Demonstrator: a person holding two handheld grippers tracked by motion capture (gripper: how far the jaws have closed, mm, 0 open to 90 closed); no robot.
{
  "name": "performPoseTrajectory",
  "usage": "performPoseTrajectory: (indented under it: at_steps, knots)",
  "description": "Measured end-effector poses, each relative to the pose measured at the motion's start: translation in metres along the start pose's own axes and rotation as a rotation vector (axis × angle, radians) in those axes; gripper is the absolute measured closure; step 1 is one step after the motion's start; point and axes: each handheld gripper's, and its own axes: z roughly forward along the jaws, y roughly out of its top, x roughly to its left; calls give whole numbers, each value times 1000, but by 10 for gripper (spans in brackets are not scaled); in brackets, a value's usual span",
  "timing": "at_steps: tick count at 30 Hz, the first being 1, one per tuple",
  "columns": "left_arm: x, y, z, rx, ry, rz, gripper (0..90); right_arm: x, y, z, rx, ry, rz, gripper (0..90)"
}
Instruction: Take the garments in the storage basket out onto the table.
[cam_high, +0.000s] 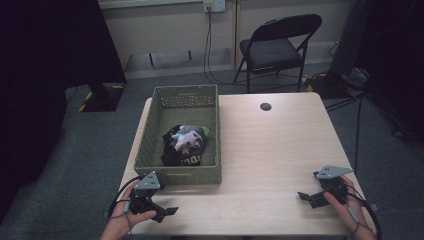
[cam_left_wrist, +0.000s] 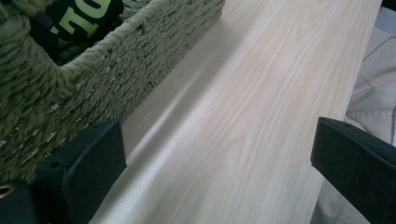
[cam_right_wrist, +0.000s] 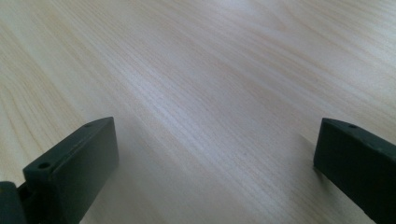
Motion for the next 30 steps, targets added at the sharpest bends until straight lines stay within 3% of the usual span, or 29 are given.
performPoseTrajectory:
  at_steps: [4,17,22,30]
  knots:
    - [-2,6,-5,-14,-16,-9,27,0,0,0,0,0,0,0]
    - [-7,21,-23,-47,-13,-1,30,0,0,0,0,0,0,0]
    - [-10,28,-28,-34,-21,0,31,0,0,0,0,0,0,0]
    - [-7,34,-31,-41,-38,-30,31,0,0,0,0,0,0,0]
